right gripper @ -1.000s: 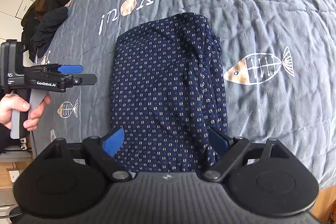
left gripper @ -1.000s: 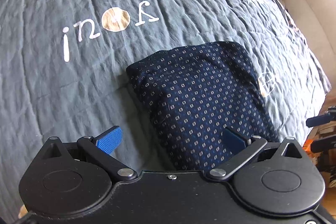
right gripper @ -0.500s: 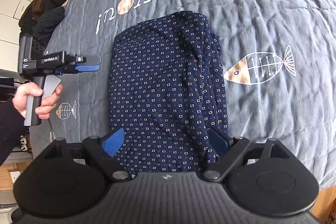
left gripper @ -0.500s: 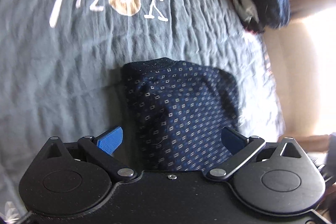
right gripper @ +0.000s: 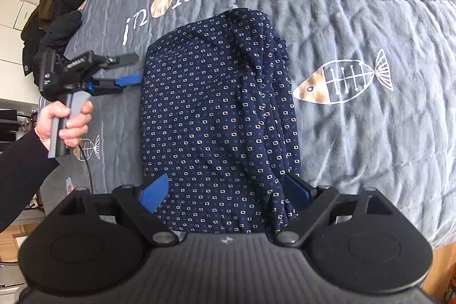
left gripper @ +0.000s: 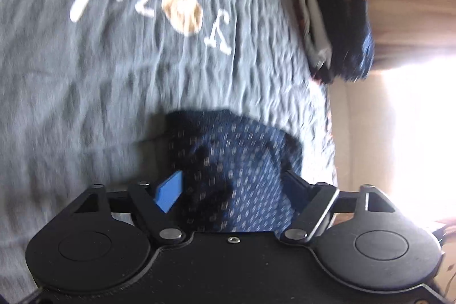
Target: Fold clothes
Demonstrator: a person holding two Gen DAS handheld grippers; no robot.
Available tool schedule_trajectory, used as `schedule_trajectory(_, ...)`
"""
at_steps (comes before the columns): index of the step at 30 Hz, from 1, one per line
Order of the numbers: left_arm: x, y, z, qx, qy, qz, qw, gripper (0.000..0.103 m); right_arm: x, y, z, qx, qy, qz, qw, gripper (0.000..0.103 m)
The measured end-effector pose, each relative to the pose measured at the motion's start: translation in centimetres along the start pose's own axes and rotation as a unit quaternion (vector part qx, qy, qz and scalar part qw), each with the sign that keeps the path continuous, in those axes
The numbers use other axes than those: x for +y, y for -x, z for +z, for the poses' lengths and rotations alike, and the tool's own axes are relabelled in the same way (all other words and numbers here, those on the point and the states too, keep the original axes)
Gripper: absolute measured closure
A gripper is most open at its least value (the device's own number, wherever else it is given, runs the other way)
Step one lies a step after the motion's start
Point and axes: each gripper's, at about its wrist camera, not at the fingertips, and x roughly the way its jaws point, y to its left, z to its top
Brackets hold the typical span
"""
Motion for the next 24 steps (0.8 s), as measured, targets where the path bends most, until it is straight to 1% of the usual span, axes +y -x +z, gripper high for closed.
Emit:
schedule_trajectory(1,0.3,-0.2,0.3,0.003,0.003,-0.004,1.0000,0.050,0.0,-0.1,0.0,0.000,-0.001,0.000,1.000,0.016)
schedule_trajectory(2,0.5,-0.4,0.6,0.010,0.004,-0.005,0.9999,0.052,0.0,-0.2,0.0,0.001,-0.002,0.001,1.000,0.016)
schedule_trajectory(5,1.1,-1.0,0.9,0.030,0.008,0.002,0.9995,0.052,0.1,-0.4,0.0,0.004,-0.001,0.002,1.000,0.016)
schedule_trajectory(6,1.3,-1.0,0.8,0.032,0.010,0.004,0.9995,0.052,0.2,-0.4,0.0,0.004,0.000,0.002,1.000,0.016)
schedule_trajectory(7,1.4,-0.8,0.7,0.030,0.009,0.006,0.9995,0.051,0.2,-0.4,0.0,0.004,0.001,0.002,1.000,0.016)
schedule_trajectory(9,1.6,-0.3,0.3,0.028,0.010,0.012,0.9995,0.042,0.1,-0.3,-0.1,0.004,0.000,0.004,1.000,0.016)
schedule_trajectory(12,2.3,-0.7,-0.4,0.049,0.023,0.010,0.9985,0.038,0.0,-0.4,-0.2,0.007,-0.002,0.006,1.000,0.016)
schedule_trajectory(13,2.3,-1.0,-0.5,0.051,0.021,0.012,0.9984,0.038,0.0,-0.5,-0.2,0.009,-0.002,0.006,1.000,0.016)
schedule_trajectory(15,2.2,-1.5,-0.4,0.046,0.017,0.016,0.9987,0.038,0.0,-0.7,-0.3,0.011,-0.002,0.006,1.000,0.016)
schedule_trajectory(18,2.2,-2.1,0.6,0.029,0.026,0.006,0.9992,0.038,0.2,-1.0,-0.5,0.014,-0.003,0.009,1.000,0.016)
schedule_trajectory(20,2.1,-2.4,1.4,0.023,0.026,0.008,0.9994,0.041,0.3,-1.1,-0.7,0.016,-0.005,0.012,1.000,0.016)
schedule_trajectory(21,2.1,-2.6,1.8,0.020,0.026,0.009,0.9994,0.051,0.4,-1.2,-0.9,0.017,-0.007,0.013,1.000,0.016)
schedule_trajectory(22,2.0,-2.7,2.2,0.017,0.025,0.010,0.9995,0.059,0.5,-1.2,-1.0,0.019,-0.009,0.015,1.000,0.016)
schedule_trajectory(23,2.0,-2.9,2.7,0.015,0.025,0.011,0.9995,0.071,0.5,-1.2,-1.1,0.019,-0.009,0.016,1.000,0.016)
schedule_trajectory(24,1.9,-3.0,3.0,0.015,0.019,0.013,0.9996,0.086,0.6,-1.3,-1.2,0.020,-0.008,0.016,1.000,0.016)
